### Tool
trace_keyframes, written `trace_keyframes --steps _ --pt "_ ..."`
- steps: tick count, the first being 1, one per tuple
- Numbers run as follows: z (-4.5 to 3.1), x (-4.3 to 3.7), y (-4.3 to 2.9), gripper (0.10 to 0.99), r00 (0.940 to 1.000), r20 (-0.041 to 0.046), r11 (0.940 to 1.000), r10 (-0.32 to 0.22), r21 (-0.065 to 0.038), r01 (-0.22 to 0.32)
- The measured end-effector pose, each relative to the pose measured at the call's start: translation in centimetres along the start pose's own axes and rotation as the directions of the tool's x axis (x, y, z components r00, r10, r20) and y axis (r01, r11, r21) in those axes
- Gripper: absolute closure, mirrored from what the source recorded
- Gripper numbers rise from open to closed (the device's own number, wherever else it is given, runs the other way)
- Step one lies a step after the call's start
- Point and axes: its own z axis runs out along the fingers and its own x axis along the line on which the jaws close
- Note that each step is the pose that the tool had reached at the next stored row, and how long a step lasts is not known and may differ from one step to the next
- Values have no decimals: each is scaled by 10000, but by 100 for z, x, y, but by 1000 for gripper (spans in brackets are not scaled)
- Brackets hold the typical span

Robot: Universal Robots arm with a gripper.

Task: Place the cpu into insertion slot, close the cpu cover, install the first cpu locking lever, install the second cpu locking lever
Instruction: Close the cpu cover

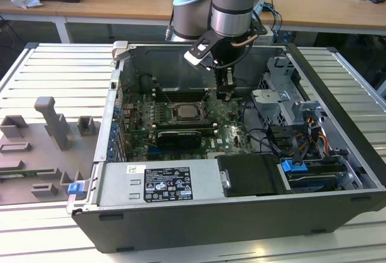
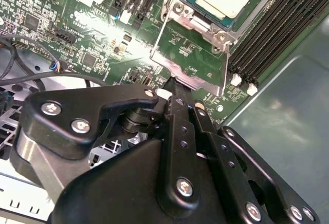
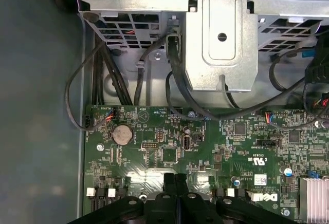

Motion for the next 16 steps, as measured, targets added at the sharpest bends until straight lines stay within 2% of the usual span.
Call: trace_keyframes --steps 16 --pt "-3 1 -48 980 10000 0 10000 0 0 0"
